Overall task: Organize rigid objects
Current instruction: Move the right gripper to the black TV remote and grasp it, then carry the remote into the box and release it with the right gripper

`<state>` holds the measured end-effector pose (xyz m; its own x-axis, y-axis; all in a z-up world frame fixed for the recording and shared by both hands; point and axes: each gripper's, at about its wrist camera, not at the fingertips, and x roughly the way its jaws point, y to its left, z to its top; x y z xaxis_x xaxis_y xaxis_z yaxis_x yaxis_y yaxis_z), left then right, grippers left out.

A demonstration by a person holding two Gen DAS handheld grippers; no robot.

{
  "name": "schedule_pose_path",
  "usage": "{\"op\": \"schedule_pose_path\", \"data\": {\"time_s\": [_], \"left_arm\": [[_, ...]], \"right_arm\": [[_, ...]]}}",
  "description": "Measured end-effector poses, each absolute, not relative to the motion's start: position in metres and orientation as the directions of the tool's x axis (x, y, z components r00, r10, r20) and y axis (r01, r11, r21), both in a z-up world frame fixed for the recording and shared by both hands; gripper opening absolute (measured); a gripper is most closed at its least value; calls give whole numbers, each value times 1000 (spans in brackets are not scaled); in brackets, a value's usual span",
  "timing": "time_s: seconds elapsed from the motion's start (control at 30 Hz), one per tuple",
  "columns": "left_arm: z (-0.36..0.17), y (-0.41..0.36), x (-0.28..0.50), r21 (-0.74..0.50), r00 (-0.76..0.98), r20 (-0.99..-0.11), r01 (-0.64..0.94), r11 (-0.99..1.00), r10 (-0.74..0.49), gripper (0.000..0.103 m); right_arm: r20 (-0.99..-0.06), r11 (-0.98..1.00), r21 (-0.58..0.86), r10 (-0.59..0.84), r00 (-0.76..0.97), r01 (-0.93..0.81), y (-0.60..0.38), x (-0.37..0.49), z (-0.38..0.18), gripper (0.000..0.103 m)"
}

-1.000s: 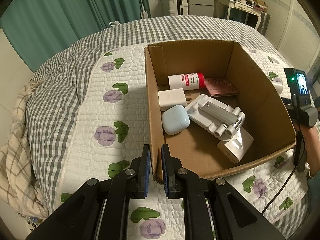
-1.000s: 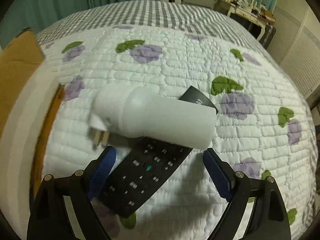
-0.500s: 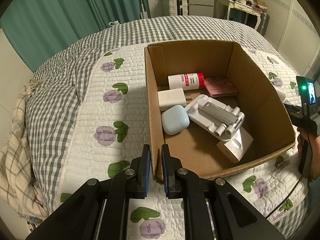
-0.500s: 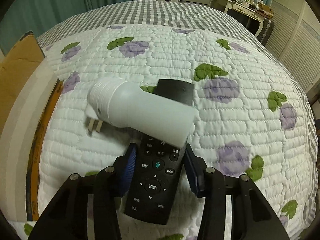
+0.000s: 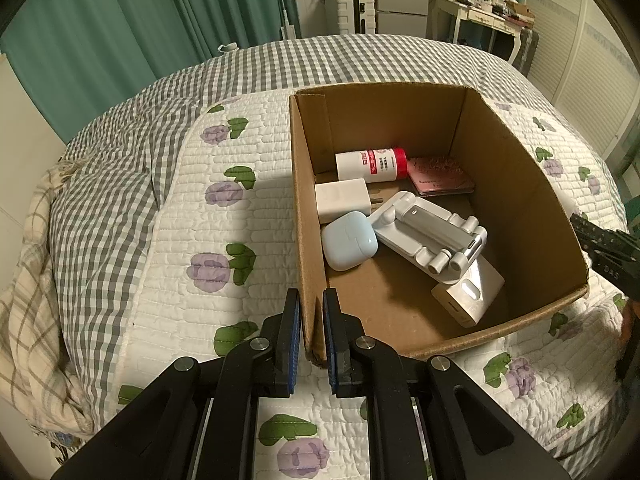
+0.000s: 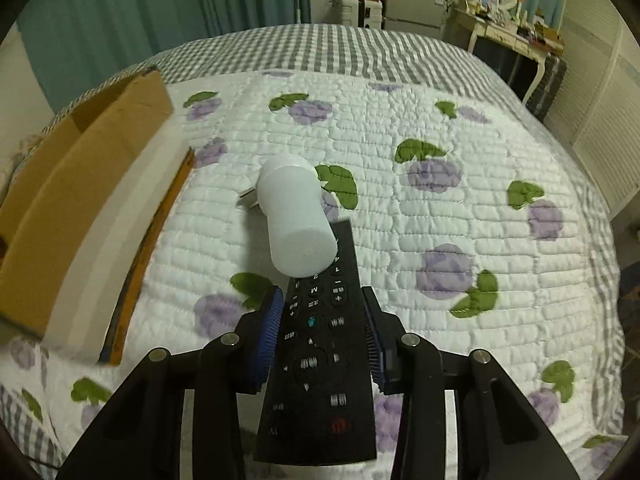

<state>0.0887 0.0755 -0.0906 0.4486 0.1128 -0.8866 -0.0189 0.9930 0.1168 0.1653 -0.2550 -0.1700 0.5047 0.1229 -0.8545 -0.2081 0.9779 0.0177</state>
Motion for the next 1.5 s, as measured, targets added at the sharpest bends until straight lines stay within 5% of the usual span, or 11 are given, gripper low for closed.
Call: {"op": "schedule_pose_path", "data": {"time_s": [0.47,1.07,1.5], "left_arm": [[-90,76,89,115,449,-887,-19,993,112,11],[-90,76,90,102,449,-888,-20,995,100,11],[-89,78,89,81,453,-888,-15,997,79,11]], "right_arm": [[-832,951,-63,116,542,-302,-250,118,-130,21],[-640,884,-92,300,707,-458,-158,125,-5,21],[-643,820,-4,436,630,-572,-62,156,-24,21]]}}
